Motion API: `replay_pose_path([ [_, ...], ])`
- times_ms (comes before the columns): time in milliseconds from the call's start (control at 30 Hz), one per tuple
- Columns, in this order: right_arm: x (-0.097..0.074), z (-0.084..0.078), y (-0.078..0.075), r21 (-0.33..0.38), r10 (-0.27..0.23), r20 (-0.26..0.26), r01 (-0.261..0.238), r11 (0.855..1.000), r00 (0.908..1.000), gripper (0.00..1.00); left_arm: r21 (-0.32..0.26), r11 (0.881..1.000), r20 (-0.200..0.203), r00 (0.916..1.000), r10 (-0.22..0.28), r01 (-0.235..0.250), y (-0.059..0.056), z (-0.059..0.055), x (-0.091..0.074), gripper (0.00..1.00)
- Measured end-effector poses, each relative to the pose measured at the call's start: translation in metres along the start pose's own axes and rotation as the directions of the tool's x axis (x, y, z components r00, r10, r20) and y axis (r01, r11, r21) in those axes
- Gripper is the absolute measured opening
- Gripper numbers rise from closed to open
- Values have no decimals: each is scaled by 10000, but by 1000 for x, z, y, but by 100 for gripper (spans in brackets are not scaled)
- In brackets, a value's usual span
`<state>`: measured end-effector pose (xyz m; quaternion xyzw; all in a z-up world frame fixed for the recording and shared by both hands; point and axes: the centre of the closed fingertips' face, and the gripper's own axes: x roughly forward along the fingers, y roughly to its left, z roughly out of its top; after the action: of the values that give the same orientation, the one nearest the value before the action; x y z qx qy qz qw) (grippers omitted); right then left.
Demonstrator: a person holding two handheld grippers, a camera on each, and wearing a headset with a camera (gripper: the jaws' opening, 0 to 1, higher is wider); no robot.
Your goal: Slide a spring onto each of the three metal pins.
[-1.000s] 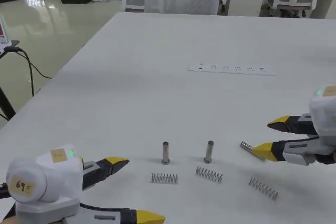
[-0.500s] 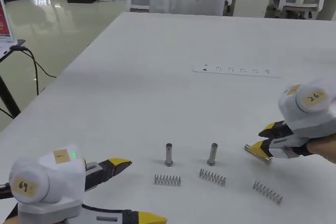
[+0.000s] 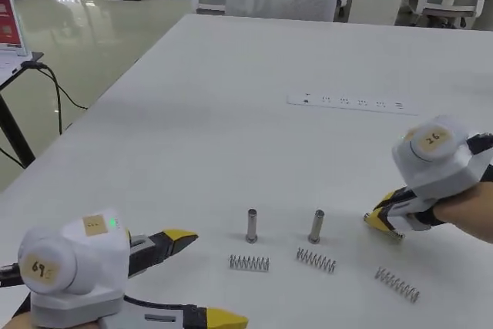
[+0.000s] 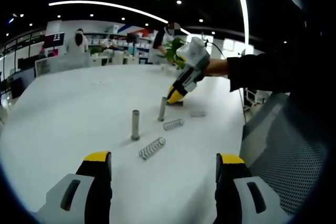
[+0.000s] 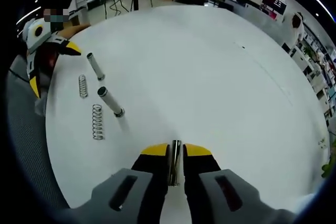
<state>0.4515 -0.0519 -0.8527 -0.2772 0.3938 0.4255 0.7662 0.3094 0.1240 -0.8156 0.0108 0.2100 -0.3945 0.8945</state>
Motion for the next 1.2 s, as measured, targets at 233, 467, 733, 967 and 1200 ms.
replay_pose_path([
  [233,6,0,-3,140,143,-387,-137,9998,9991,5,9,10000,19,10000,-17,17,0,1,0,77],
  [467,10,-4,-5,340,293,-854,-265,9991,9959,6,-7,10000,50,10000,17,-17,1,2,0,77],
  [733,7,-6,-1,625,160,-1045,-95,9980,9944,5,22,10000,44,10000,58,-58,2,2,-1,76],
  [967,-5,-2,4,861,298,-566,-249,9960,9980,5,51,10000,24,10000,79,-79,2,2,-1,75],
  [1200,-21,5,15,1203,375,134,-388,9920,9992,5,105,9999,43,9999,101,-102,2,4,-3,75],
])
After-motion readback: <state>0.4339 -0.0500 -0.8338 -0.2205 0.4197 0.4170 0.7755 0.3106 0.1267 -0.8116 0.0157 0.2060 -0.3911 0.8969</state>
